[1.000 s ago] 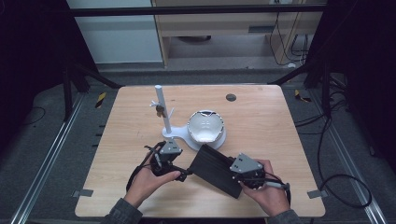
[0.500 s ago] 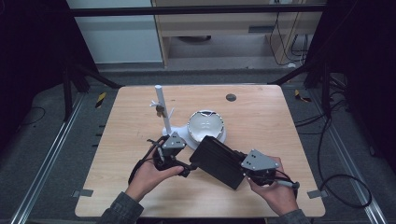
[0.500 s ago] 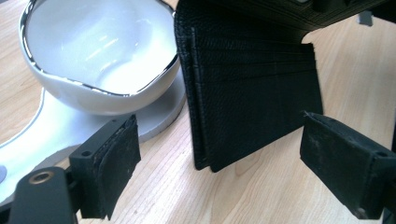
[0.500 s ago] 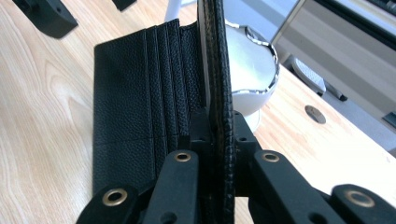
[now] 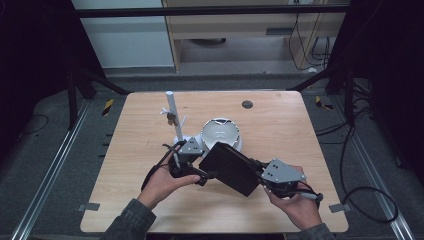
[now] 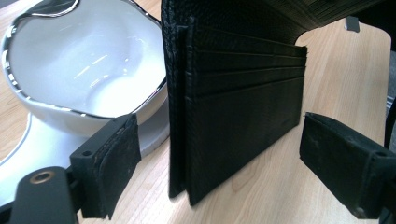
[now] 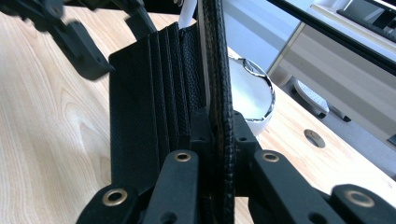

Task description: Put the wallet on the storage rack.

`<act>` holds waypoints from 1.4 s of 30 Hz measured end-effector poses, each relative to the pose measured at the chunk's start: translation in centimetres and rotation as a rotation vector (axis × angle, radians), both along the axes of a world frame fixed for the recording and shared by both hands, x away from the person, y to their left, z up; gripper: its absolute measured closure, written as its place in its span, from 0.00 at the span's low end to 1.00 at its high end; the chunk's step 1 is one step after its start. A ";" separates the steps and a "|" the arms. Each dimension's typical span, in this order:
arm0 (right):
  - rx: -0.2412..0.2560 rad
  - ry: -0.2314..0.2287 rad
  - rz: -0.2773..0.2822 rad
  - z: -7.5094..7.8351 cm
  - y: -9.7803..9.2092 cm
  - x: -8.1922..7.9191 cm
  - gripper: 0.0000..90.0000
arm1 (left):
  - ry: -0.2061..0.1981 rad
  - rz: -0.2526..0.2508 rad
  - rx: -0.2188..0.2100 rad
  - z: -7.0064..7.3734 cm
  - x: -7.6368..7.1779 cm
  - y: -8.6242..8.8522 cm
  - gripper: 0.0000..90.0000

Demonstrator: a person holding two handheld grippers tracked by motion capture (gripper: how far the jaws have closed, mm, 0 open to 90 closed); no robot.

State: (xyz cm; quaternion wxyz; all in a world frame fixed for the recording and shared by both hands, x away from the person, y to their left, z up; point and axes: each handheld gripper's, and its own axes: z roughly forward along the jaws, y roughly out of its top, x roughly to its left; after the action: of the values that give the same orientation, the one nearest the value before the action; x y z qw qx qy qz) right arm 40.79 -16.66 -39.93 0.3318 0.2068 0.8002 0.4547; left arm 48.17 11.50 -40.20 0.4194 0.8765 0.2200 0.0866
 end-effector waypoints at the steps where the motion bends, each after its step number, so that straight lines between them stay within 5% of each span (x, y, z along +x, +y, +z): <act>1: 0.003 -0.001 0.004 0.1 0.0 0.0 0.93 | 0.003 -0.001 -0.003 0.0 0.2 -0.2 0.14; 7: 0.023 -0.004 0.016 0.3 -0.3 0.0 0.93 | 0.014 -0.029 -0.008 0.0 1.3 -1.3 0.17; 11: 0.027 -0.007 0.020 0.3 -0.4 0.0 0.93 | 0.039 -0.048 -0.025 0.3 1.8 -1.8 0.29; 18: 0.038 -0.015 0.021 0.2 -1.0 0.0 0.93 | 0.044 -0.101 0.012 1.0 1.8 -2.5 0.42; 21: 0.041 -0.014 0.020 0.2 -1.1 0.0 0.93 | 0.053 -0.108 0.033 1.4 1.7 -2.5 0.58; 24: 0.045 -0.006 0.033 0.1 -1.3 0.0 0.93 | 0.123 -0.088 0.020 2.0 1.7 -2.3 0.77; 26: 0.029 -0.003 0.030 -0.1 -1.4 0.0 0.91 | 0.128 -0.106 0.009 2.6 1.4 -2.3 0.87; 31: 0.036 0.006 0.025 -0.9 -1.8 -0.2 0.89 | 0.117 -0.097 0.050 4.2 0.6 -2.8 0.89; 34: 0.043 0.023 0.027 -1.4 -1.8 -0.3 0.78 | 0.106 -0.086 0.045 5.6 0.3 -3.0 0.89; 40: 0.045 0.124 0.006 -3.7 -1.3 0.1 0.37 | 0.070 -0.053 0.058 8.7 0.7 -3.3 0.89; 42: 0.051 0.126 -0.029 -4.7 -1.5 0.3 0.28 | 0.069 -0.053 0.053 9.8 0.9 -3.2 0.89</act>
State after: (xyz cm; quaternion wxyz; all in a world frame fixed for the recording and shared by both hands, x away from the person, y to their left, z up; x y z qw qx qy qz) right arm 41.07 -18.11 -44.64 0.2822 0.2550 0.8045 0.4561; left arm 49.03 8.35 -30.40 0.3904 0.8952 0.2087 0.0510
